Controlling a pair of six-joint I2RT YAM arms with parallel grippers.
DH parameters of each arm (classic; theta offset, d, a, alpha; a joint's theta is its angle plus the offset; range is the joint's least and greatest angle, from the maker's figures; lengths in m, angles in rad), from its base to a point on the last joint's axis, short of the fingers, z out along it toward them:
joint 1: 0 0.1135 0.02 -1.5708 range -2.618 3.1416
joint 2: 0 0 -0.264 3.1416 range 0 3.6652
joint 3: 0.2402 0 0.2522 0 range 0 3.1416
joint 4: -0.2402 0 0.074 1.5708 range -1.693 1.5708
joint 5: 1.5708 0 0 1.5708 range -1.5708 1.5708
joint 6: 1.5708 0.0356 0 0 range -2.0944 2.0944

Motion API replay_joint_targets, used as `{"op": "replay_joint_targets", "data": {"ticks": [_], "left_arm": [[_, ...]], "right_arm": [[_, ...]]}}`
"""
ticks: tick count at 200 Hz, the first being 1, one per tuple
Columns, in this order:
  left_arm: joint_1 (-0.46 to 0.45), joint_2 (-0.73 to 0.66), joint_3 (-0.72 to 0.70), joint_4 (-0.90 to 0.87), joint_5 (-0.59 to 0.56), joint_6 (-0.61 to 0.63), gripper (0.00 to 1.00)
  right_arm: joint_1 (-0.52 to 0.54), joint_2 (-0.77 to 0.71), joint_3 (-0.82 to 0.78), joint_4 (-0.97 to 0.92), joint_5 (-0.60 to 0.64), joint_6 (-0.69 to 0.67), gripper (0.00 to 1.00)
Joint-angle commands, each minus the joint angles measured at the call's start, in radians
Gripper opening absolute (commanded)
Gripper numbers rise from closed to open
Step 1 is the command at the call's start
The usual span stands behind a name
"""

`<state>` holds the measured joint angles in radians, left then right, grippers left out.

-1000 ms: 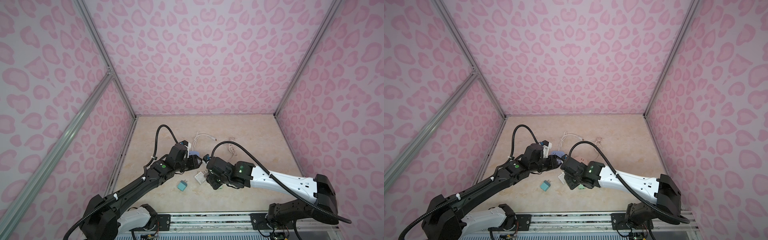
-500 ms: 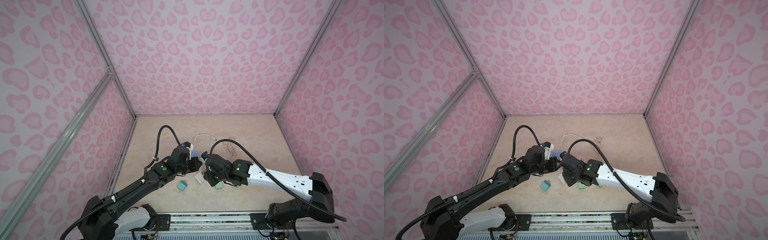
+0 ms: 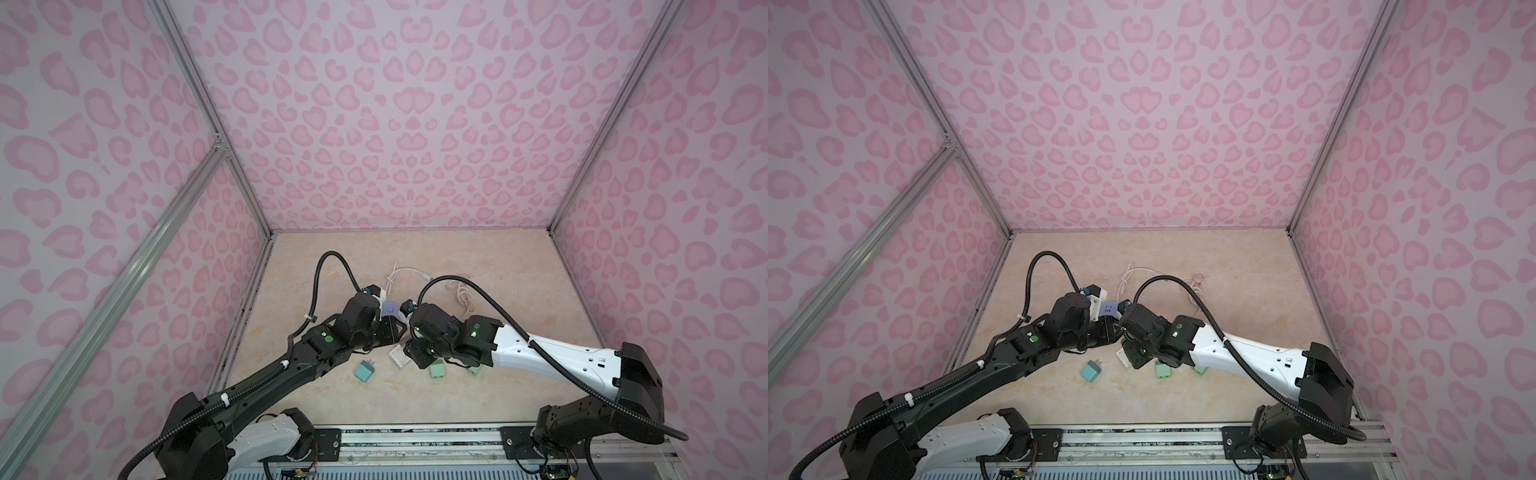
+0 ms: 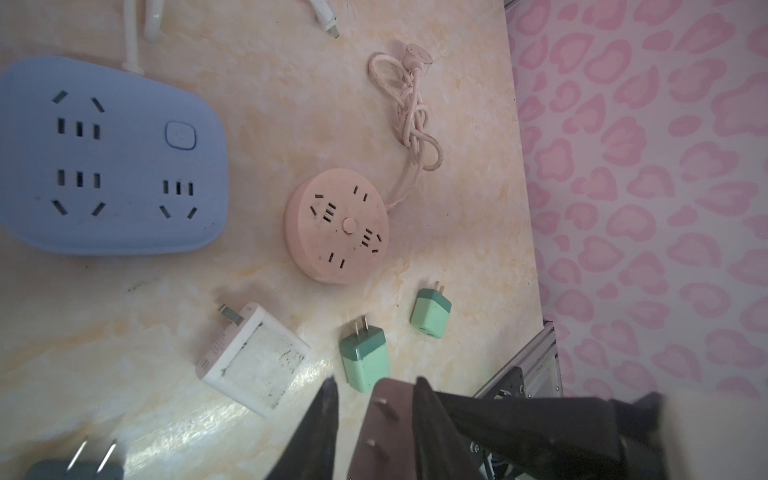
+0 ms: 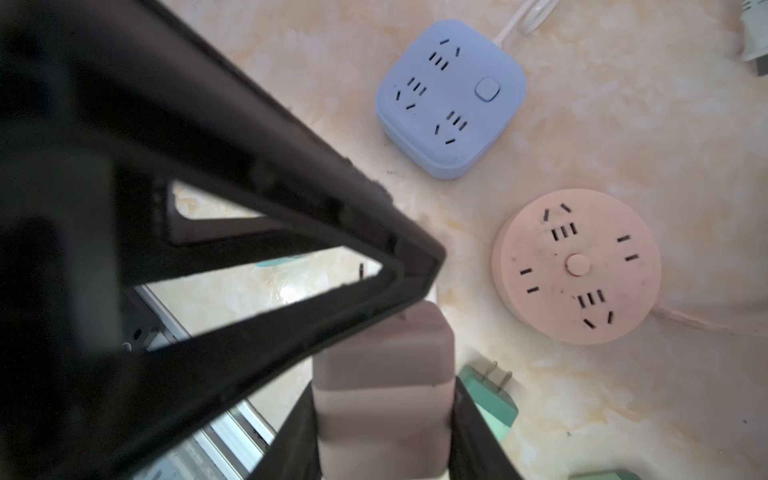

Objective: Insert plugs into power strip
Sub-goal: Pick up the plug from the bottom-right of the table.

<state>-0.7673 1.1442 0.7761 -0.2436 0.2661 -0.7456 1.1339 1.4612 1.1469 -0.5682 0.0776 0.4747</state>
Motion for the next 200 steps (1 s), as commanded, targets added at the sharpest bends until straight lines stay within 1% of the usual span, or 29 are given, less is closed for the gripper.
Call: {"op": "replay_joint_targets", "data": {"ticks": [1, 76, 107, 109, 113, 175, 200], "left_arm": [[-0.001, 0.006, 0.005, 0.004, -0.009, 0.012, 0.35], [-0.008, 0.006, 0.000, 0.032, 0.027, 0.006, 0.35], [-0.009, -0.004, -0.014, 0.030, 0.024, 0.003, 0.35], [-0.009, -0.005, -0.016, 0.030, 0.025, 0.002, 0.38], [-0.010, -0.007, -0.019, 0.032, 0.025, 0.002, 0.39], [-0.009, -0.014, -0.035, 0.036, 0.024, -0.004, 0.40], [-0.009, -0.016, -0.044, 0.055, 0.025, -0.015, 0.42]], "right_arm": [[0.000, 0.003, 0.011, 0.004, 0.002, -0.017, 0.00], [-0.011, 0.023, 0.032, 0.019, -0.008, -0.030, 0.00], [-0.013, 0.024, 0.042, 0.021, -0.015, -0.035, 0.00], [-0.013, 0.023, 0.042, 0.021, -0.015, -0.035, 0.00], [-0.012, 0.022, 0.043, 0.021, -0.015, -0.037, 0.00], [-0.023, 0.016, 0.050, 0.017, -0.026, -0.041, 0.00], [-0.023, 0.007, 0.041, 0.031, -0.041, -0.038, 0.00]]}}
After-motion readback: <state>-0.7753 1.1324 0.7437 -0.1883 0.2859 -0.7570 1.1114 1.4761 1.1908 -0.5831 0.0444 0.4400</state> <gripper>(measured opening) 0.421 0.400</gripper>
